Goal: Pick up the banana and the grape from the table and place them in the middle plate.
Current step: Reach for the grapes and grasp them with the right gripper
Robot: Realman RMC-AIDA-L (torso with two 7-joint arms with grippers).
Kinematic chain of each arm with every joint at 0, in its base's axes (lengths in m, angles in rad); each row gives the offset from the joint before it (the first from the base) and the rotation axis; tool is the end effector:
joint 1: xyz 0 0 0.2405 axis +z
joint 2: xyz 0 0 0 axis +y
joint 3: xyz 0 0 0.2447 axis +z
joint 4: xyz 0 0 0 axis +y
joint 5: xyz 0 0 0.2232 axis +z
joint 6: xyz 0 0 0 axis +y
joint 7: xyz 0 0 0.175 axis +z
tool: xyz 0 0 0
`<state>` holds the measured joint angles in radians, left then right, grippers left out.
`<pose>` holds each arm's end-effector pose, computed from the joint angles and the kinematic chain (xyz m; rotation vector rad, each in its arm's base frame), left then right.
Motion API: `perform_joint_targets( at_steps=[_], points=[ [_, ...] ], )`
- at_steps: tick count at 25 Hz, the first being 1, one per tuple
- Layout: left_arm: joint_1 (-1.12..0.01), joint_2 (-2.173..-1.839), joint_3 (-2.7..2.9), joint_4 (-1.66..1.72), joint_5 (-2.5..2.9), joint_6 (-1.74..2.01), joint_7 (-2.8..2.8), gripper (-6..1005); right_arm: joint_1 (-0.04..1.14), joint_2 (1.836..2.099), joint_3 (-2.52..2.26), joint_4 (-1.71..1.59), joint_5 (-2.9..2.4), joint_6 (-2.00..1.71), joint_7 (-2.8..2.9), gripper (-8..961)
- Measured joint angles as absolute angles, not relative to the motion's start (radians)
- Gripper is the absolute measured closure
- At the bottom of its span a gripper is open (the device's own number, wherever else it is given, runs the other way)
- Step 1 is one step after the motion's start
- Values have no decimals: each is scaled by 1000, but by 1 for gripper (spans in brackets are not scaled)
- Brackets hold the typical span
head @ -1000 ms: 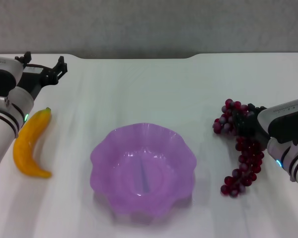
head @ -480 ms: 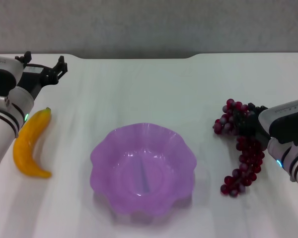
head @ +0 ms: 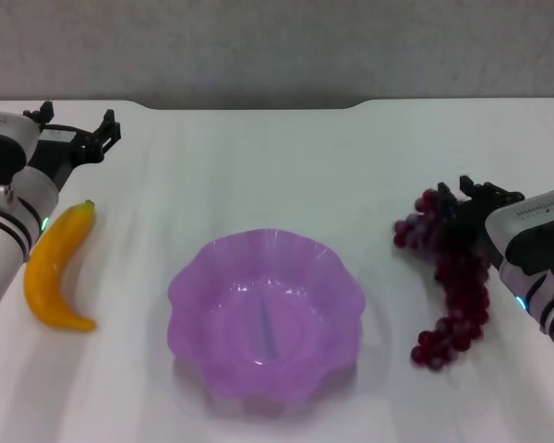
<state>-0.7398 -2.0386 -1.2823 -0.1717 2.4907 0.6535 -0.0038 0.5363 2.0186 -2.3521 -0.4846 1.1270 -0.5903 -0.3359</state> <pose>-0.2876 0.4759 -0.0060 -1.6384 -0.6076 -0.4412 0.2884 0.4159 -0.0744 -1.8296 0.5777 0.3255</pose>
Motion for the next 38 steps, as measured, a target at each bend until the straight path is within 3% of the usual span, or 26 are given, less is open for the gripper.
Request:
perform_joint_targets(
  at_steps=[6,11,17,25,36,38],
  points=[
    [-732,-2039,-1282,-172,2492,653,-2,102,536,2016,-2353,-478,1128,-600,-336,657],
    [-731,-2039,-1282,-172,2494,654,0,102,538,2016,-2354,-481,1135,-595,-335,837],
    [-729,-2038,-1282,-171,2495,654,1,102,560,2015,-2331,-503,1138,-479,-326,953],
    [-728,-2037,-1282,-170,2496,654,2,102,613,2013,-2273,-505,1138,-324,-329,916],
    [-715,-2036,-1282,-170,2496,653,2,102,610,2012,-2268,-567,1137,-256,-334,686],
    [-712,-2036,-1282,-170,2496,653,2,102,615,2012,-2256,-570,1136,-208,-334,589]
  ],
)
